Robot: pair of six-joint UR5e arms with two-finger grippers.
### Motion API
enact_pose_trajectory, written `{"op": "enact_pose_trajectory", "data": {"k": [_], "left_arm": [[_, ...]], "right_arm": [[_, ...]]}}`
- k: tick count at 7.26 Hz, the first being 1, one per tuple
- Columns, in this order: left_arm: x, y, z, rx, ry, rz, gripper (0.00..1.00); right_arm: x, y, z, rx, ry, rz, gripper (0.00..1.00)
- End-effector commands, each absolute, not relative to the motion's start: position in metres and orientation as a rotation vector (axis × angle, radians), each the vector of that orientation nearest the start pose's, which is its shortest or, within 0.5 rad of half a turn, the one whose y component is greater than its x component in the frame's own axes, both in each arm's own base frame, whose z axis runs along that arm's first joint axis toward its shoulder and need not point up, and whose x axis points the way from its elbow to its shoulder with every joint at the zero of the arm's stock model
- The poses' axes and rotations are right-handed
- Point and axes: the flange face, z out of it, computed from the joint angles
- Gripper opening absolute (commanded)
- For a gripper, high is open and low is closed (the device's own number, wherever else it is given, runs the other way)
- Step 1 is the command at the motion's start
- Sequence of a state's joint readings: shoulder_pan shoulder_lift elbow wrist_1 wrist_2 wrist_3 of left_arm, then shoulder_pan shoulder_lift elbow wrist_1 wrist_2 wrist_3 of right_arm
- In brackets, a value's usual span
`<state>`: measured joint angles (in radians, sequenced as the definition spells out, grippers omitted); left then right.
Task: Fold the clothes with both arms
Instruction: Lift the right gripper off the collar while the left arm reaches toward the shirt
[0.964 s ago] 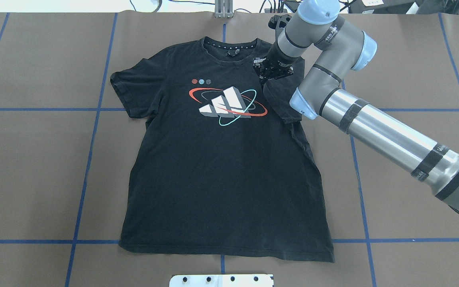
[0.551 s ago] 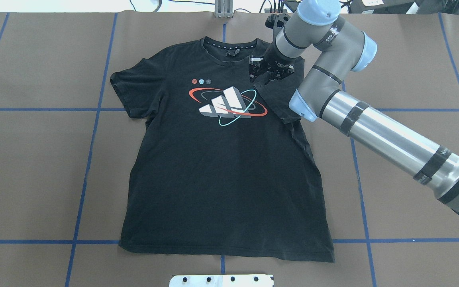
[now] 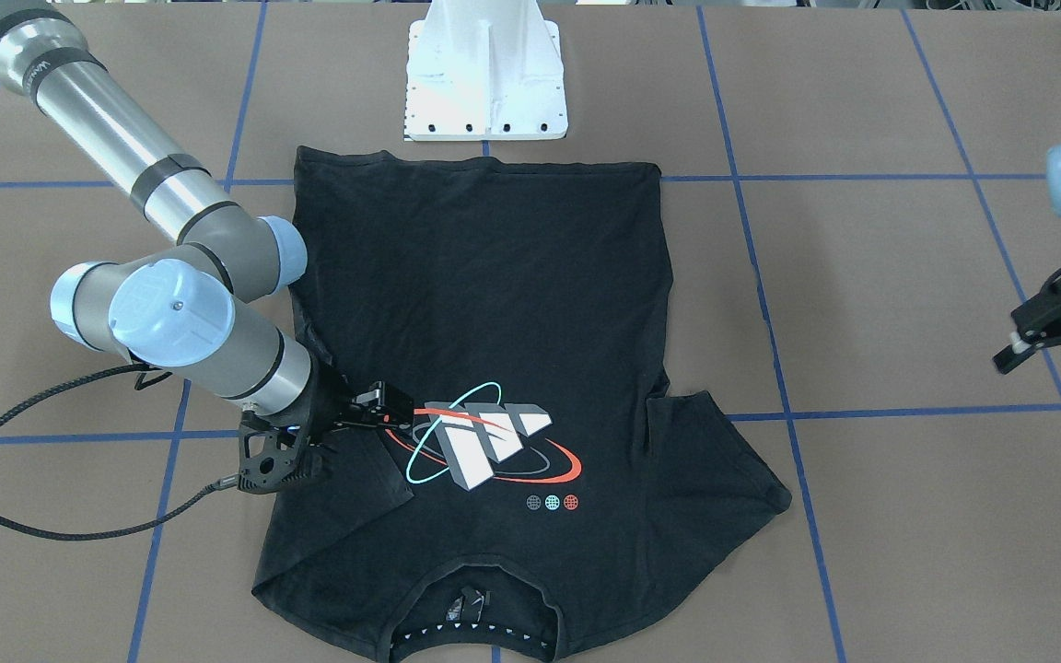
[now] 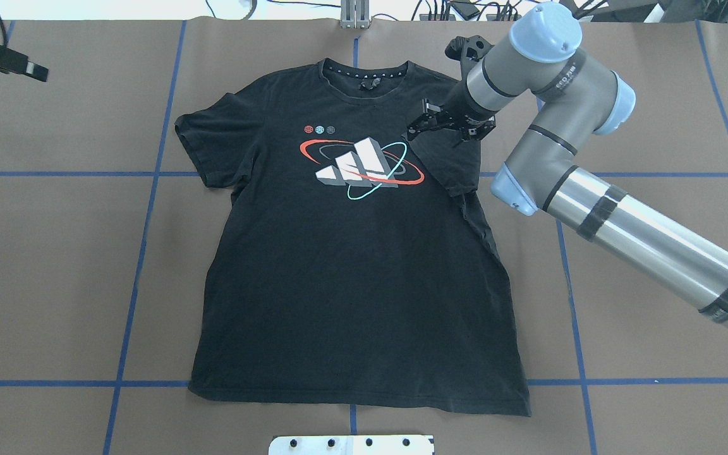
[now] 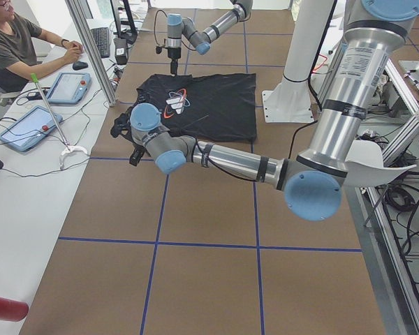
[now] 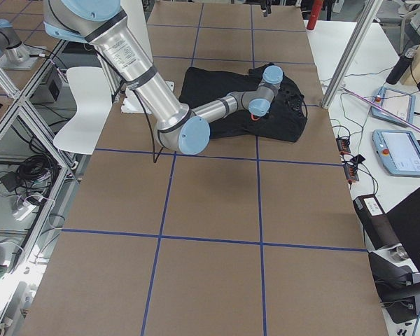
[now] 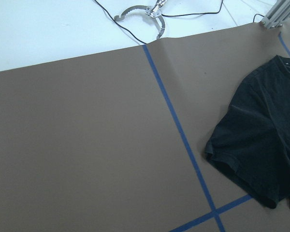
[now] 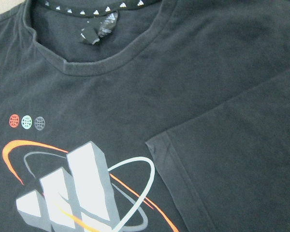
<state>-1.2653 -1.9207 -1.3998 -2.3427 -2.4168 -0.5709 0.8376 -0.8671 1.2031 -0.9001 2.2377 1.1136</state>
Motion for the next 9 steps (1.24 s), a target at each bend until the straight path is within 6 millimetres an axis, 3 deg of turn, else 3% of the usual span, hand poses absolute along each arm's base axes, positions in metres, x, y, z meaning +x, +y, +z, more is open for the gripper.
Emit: {"op": "enact_pose_trajectory", "data": {"k": [1, 2, 3, 4, 5, 6, 7, 8, 9], "left_arm": [[0.173, -0.645, 0.434, 0.433, 1.091, 0.059, 0.99], [0.204, -0.638, 0.431, 0.395, 1.094, 0.046, 0.99], [0.255, -0.645, 0.438, 0.449, 0.984, 0.005, 0.98], [0.28, -0.686, 0.431, 0.457, 0.94, -0.018, 0.98], [0.309, -0.708, 0.43, 0.427, 0.928, -0.01, 0.98], [0.336, -0.713, 0.431, 0.406, 0.927, 0.011, 0.92], [0.363, -0.702, 0.442, 0.385, 0.93, 0.042, 0.74], [0.372, -0.704, 0.445, 0.384, 0.937, 0.049, 0.57], [0.375, -0.703, 0.46, 0.391, 0.943, 0.055, 0.55]], "right_arm": [[-0.434, -0.583, 0.335, 0.059, -1.165, -0.033, 1.0], [-0.407, -0.573, 0.345, 0.025, -1.195, -0.061, 1.0], [-0.372, -0.579, 0.354, 0.016, -1.209, -0.039, 1.0], [-0.359, -0.569, 0.377, 0.01, -1.191, -0.02, 1.0], [-0.34, -0.563, 0.389, 0.011, -1.187, -0.003, 1.0], [-0.332, -0.554, 0.389, 0.021, -1.19, -0.002, 1.0], [-0.325, -0.547, 0.392, 0.025, -1.189, 0.004, 1.0], [-0.321, -0.543, 0.391, 0.029, -1.192, 0.003, 1.0], [-0.319, -0.544, 0.39, 0.033, -1.194, 0.004, 1.0]]}}
